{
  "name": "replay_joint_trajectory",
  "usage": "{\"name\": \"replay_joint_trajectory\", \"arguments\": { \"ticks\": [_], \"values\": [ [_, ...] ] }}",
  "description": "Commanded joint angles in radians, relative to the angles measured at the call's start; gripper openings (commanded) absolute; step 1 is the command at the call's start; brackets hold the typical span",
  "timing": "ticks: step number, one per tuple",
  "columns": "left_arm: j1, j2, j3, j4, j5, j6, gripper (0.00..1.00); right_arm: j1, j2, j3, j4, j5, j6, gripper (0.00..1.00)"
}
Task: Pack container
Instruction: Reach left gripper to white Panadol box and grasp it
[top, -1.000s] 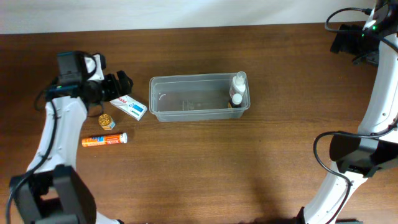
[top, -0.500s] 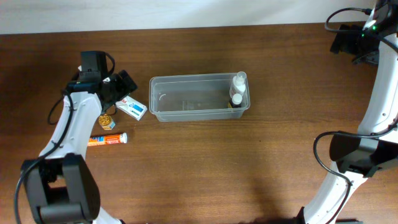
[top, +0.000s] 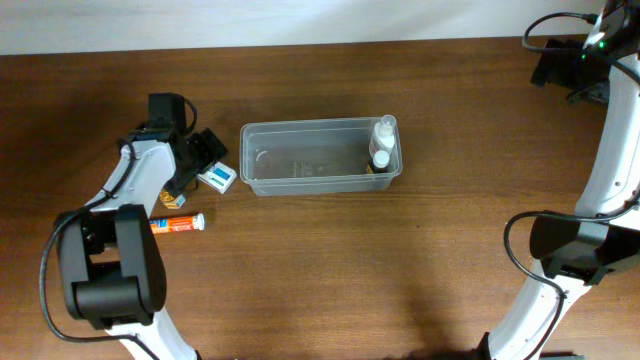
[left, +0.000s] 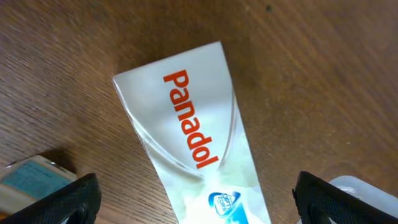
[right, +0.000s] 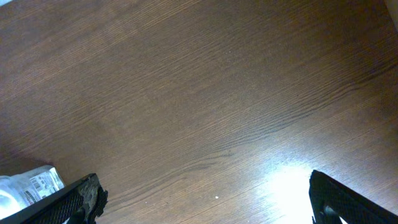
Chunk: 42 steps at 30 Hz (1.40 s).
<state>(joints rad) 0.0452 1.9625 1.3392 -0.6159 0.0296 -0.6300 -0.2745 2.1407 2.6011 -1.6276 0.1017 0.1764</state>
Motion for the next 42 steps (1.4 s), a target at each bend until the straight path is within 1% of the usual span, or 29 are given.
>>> {"name": "replay_joint_trajectory", "arguments": {
  "ticks": [1, 6, 8, 11, 12, 15, 21, 24, 29, 32, 42],
  "values": [
    [0.003, 0.026, 0.021, 0.003, 0.011, -0.013, 1.00, -0.001, -0.008, 0.007, 0.000, 0.012, -0.003, 0.98],
    [0.002, 0.033, 0.021, 0.002, 0.012, 0.003, 0.98, -0.001, -0.008, 0.007, 0.000, 0.012, -0.003, 0.98],
    [0.002, 0.033, 0.021, -0.004, 0.011, 0.050, 0.93, -0.001, -0.008, 0.007, 0.000, 0.012, -0.003, 0.98],
    [0.002, 0.033, 0.021, -0.010, 0.011, 0.066, 0.89, -0.001, -0.008, 0.007, 0.000, 0.012, -0.003, 0.98],
    [0.002, 0.033, 0.021, -0.011, 0.011, 0.068, 0.85, -0.001, -0.008, 0.007, 0.000, 0.012, -0.003, 0.98],
    [0.002, 0.033, 0.021, -0.017, 0.011, 0.084, 0.81, -0.001, -0.008, 0.007, 0.000, 0.012, -0.003, 0.98],
    [0.002, 0.033, 0.021, -0.043, 0.007, 0.129, 0.81, -0.001, -0.008, 0.007, 0.000, 0.012, -0.003, 0.98],
    [0.002, 0.035, 0.021, -0.042, 0.005, 0.131, 0.81, -0.001, -0.008, 0.007, 0.000, 0.012, -0.003, 0.98],
    [0.003, 0.035, 0.021, -0.042, -0.053, 0.131, 0.81, -0.001, -0.008, 0.007, 0.000, 0.012, -0.003, 0.98],
    [0.003, 0.035, 0.021, -0.027, -0.096, 0.131, 0.81, -0.001, -0.008, 0.007, 0.001, 0.012, -0.003, 0.98],
    [0.002, 0.064, 0.021, 0.026, -0.098, 0.130, 0.81, -0.001, -0.008, 0.007, 0.000, 0.012, -0.003, 0.98]
  ]
}}
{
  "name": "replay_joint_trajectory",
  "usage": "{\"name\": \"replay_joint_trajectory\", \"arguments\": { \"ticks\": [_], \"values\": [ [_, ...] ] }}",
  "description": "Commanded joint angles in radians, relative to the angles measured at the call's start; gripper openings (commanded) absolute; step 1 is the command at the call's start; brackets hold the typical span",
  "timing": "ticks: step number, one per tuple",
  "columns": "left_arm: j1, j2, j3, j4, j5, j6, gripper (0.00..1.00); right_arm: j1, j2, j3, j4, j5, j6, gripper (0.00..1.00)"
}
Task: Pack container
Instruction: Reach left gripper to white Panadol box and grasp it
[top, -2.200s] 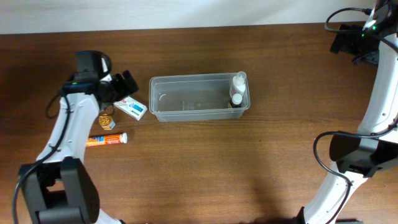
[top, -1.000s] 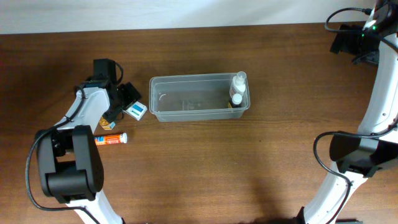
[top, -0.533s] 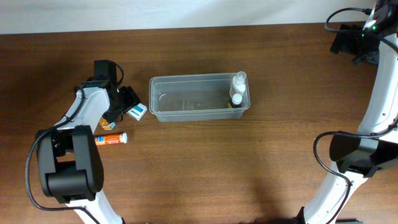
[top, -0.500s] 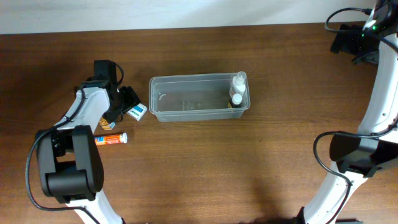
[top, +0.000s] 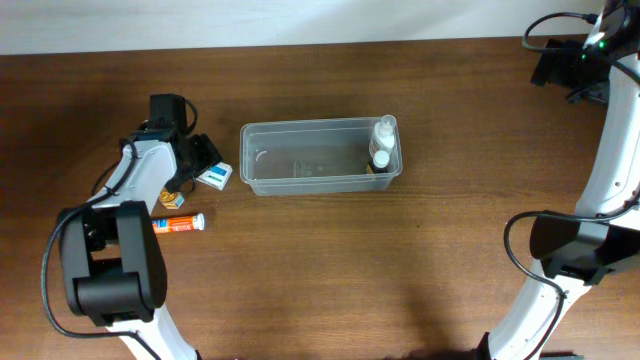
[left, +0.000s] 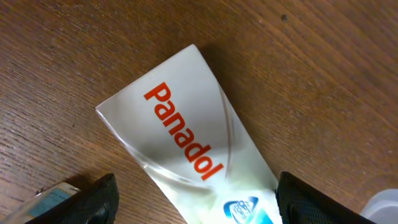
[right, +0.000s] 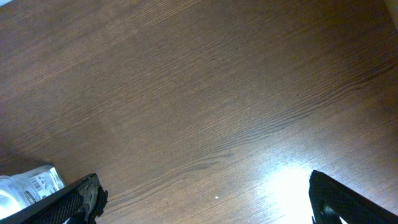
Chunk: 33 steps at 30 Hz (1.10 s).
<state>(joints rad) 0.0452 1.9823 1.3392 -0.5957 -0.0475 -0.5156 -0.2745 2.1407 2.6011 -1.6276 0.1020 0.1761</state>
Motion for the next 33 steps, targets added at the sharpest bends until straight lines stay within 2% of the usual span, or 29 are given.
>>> {"name": "replay_joint_trajectory", "arguments": {
  "ticks": [1, 17, 18, 23, 27, 31, 33],
  "values": [
    [0.002, 0.048, 0.021, 0.006, -0.021, 0.015, 0.82, -0.001, -0.008, 0.007, 0.000, 0.011, -0.003, 0.98],
    [0.002, 0.097, 0.021, 0.009, 0.003, 0.016, 0.82, -0.001, -0.008, 0.007, 0.000, 0.011, -0.003, 0.99],
    [0.002, 0.097, 0.021, 0.008, 0.003, 0.016, 0.80, -0.001, -0.008, 0.007, 0.000, 0.011, -0.003, 0.98],
    [0.002, 0.097, 0.021, 0.009, 0.003, 0.016, 0.58, -0.001, -0.008, 0.007, 0.000, 0.011, -0.003, 0.98],
    [0.002, 0.097, 0.023, 0.009, 0.003, 0.017, 0.51, -0.001, -0.008, 0.007, 0.000, 0.011, -0.003, 0.99],
    [0.002, 0.097, 0.034, 0.008, 0.007, 0.026, 0.50, -0.001, -0.008, 0.007, 0.000, 0.011, -0.003, 0.98],
    [0.002, 0.097, 0.055, 0.004, 0.034, 0.071, 0.50, -0.001, -0.008, 0.007, 0.000, 0.011, -0.003, 0.98]
  ]
}}
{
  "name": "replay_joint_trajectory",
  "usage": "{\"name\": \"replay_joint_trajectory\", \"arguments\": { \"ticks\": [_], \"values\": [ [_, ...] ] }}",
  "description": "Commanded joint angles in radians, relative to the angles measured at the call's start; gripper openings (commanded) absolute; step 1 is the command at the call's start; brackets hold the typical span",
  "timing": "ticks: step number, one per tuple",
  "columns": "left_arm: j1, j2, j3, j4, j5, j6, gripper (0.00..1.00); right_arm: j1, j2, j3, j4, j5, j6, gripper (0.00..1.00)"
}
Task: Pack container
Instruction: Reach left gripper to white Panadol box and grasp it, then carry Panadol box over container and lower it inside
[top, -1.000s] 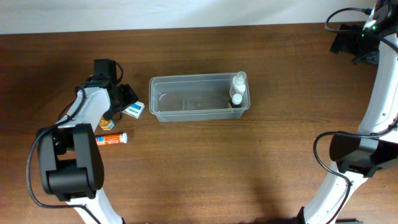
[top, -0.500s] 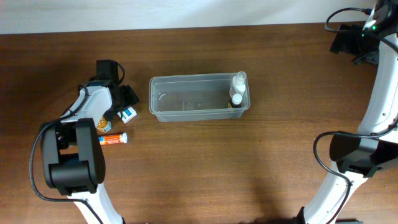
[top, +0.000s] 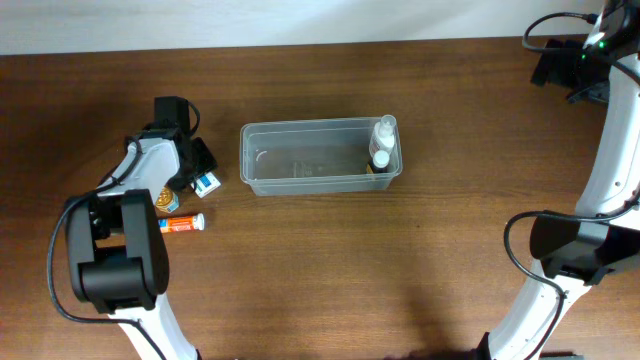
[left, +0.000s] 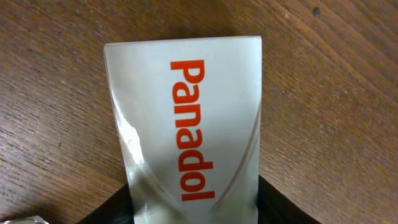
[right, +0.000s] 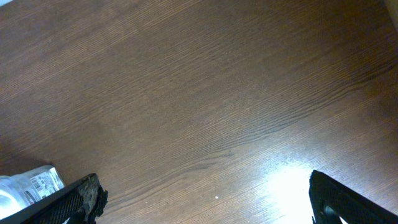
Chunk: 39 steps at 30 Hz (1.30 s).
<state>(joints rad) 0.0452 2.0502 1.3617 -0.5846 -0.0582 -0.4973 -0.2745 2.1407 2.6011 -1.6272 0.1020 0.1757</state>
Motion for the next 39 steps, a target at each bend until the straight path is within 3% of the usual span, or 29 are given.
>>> {"name": "replay_joint_trajectory", "arguments": {
  "ticks": [1, 7, 14, 24, 36, 39],
  "values": [
    [0.002, 0.029, 0.050, -0.017, 0.055, 0.070, 0.50, -0.001, -0.008, 0.007, 0.000, 0.011, -0.003, 0.98],
    [0.002, 0.029, 0.234, -0.157, 0.066, 0.157, 0.42, -0.001, -0.008, 0.007, 0.000, 0.011, -0.003, 0.99],
    [-0.018, 0.029, 0.493, -0.360, 0.071, 0.310, 0.42, -0.001, -0.008, 0.007, 0.000, 0.011, -0.003, 0.98],
    [-0.179, 0.029, 0.806, -0.631, 0.070, 0.580, 0.43, -0.001, -0.008, 0.007, 0.000, 0.011, -0.003, 0.98],
    [-0.425, 0.030, 0.840, -0.748, 0.072, 0.868, 0.43, -0.001, -0.008, 0.007, 0.000, 0.011, -0.003, 0.98],
    [-0.453, 0.031, 0.838, -0.756, 0.128, 0.939, 0.42, -0.001, -0.008, 0.007, 0.000, 0.011, -0.003, 0.98]
  ]
}}
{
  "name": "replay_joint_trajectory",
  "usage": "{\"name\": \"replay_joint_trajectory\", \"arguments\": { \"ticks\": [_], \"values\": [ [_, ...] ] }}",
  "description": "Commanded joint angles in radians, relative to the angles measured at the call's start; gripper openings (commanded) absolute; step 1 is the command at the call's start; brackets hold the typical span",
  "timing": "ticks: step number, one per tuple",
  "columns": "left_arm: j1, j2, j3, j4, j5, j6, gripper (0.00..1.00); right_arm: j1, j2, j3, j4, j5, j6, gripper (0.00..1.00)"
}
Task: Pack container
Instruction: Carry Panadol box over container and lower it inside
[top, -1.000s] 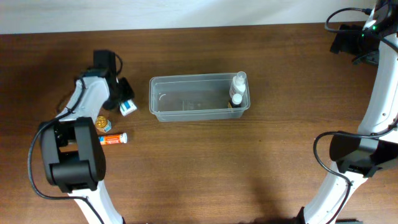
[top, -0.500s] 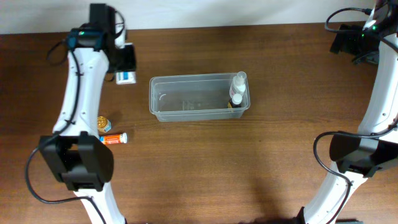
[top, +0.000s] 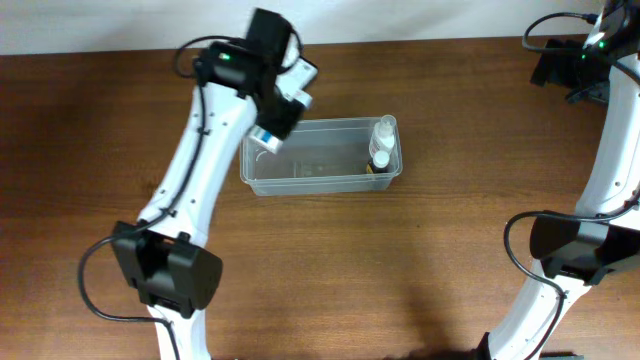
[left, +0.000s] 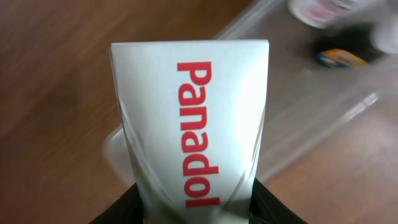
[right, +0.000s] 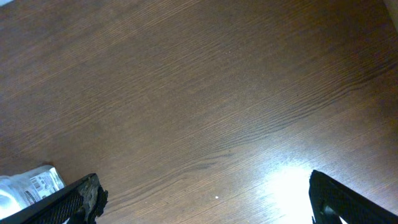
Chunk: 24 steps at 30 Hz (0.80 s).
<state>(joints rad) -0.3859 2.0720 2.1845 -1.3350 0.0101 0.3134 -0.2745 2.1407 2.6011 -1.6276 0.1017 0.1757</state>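
Observation:
The white Panadol box (left: 191, 118) with red lettering is clamped between the fingers of my left gripper (left: 193, 210). In the overhead view my left gripper (top: 273, 115) hangs over the left end of the clear plastic container (top: 320, 178), a corner of the Panadol box (top: 264, 138) showing beneath it. Two small white bottles (top: 381, 142) stand in the container's right end. My right gripper (right: 208, 202) is open over bare wood at the table's far right corner (top: 552, 62).
Below the box the left wrist view shows the blurred container wall (left: 323, 118) and a small yellow and blue item (left: 339, 58) inside. A clear packet with a label (right: 31, 182) lies at the lower left of the right wrist view.
My left gripper, shut on the Panadol box on the table left of the container, is now raised over the container's left end with the box in it. The right arm is unchanged.
My left gripper stood open around the Panadol box lying askew on the wood beside an orange tube. Its fingers then stood closer to the box, then shut on it squarely. Now the box is held above the container.

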Motion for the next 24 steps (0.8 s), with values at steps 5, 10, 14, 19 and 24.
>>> {"name": "replay_joint_trajectory", "arguments": {
  "ticks": [5, 10, 14, 19, 24],
  "values": [
    [-0.032, 0.027, 0.015, -0.006, 0.182, 0.251, 0.42, -0.001, -0.008, 0.007, 0.000, 0.012, -0.003, 0.98],
    [-0.031, 0.092, 0.015, -0.005, 0.189, 0.306, 0.38, -0.001, -0.008, 0.007, 0.000, 0.012, -0.003, 0.98],
    [-0.037, 0.160, 0.015, 0.007, 0.189, 0.332, 0.38, -0.001, -0.008, 0.007, 0.000, 0.012, -0.003, 0.98],
    [-0.045, 0.222, 0.015, 0.055, 0.185, 0.332, 0.39, -0.001, -0.008, 0.007, 0.000, 0.012, -0.003, 0.98],
    [-0.058, 0.268, 0.015, 0.071, 0.185, 0.426, 0.39, -0.001, -0.008, 0.007, 0.000, 0.012, -0.003, 0.98]
  ]
}}
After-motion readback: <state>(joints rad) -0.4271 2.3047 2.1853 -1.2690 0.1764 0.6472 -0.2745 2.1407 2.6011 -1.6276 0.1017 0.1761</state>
